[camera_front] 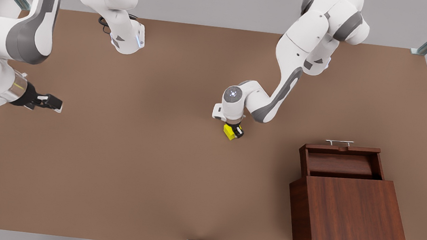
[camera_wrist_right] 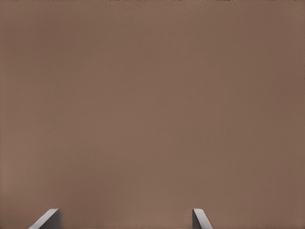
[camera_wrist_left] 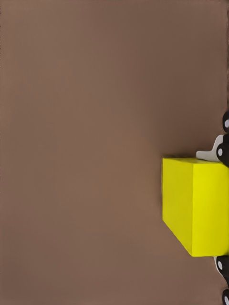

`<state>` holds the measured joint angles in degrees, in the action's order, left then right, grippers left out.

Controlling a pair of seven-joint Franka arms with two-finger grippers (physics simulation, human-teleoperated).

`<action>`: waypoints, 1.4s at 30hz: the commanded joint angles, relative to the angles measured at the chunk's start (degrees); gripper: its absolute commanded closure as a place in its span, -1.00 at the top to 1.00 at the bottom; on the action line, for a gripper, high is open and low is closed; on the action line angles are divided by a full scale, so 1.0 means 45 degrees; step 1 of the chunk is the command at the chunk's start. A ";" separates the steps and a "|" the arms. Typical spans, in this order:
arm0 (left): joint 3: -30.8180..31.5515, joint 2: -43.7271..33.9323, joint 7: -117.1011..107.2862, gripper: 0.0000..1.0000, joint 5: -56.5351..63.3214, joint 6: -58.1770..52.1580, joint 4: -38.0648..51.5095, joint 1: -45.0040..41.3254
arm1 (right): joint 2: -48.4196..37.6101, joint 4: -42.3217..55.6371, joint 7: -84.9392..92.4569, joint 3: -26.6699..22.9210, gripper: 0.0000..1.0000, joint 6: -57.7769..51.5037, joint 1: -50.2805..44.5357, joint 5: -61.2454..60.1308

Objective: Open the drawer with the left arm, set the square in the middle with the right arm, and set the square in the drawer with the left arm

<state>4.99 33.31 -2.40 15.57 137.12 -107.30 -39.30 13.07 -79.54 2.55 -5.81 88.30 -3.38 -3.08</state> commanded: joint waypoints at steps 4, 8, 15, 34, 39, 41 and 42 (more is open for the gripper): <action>0.0004 -0.1326 -0.0032 0.24 -0.0374 -0.1250 0.0134 0.0023 | 0.0026 0.0020 0.0020 -0.0018 1.00 0.0006 0.0048 0.0019; -0.0269 -0.3515 0.0337 0.25 -0.1740 -0.3361 0.0173 0.0082 | 0.0045 0.0098 0.0020 -0.0018 1.00 0.0006 0.0068 0.0020; -0.4155 -0.4649 0.6645 0.26 -0.4045 -0.5393 0.0779 0.0082 | 0.0084 0.0098 0.0000 -0.0018 1.00 0.0123 0.0048 0.0019; -0.8863 -0.2950 1.5963 0.35 -0.5706 -0.5061 0.1111 0.1312 | 0.0260 0.0274 0.0000 -0.0018 1.00 0.0123 0.0029 0.0019; -0.8883 -0.2657 1.6022 1.00 -0.5901 -0.5080 0.1209 0.1351 | 0.0338 0.0274 0.0000 -0.0018 1.00 0.0143 0.0029 0.0000; -0.8883 -0.2618 1.6022 1.00 -0.5901 -0.5080 0.1209 0.1351 | 0.0338 0.0293 -0.0020 -0.0018 1.00 0.0143 0.0029 0.0000; -0.8883 -0.2637 1.5925 1.00 -0.5940 -0.5100 0.1247 0.1332 | 0.0358 0.0371 0.0000 -0.0018 1.00 0.0143 0.0029 0.0000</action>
<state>-35.15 21.52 67.39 -10.80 113.64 -100.41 -33.32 14.68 -77.72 2.47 -5.89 88.95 -3.25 -3.08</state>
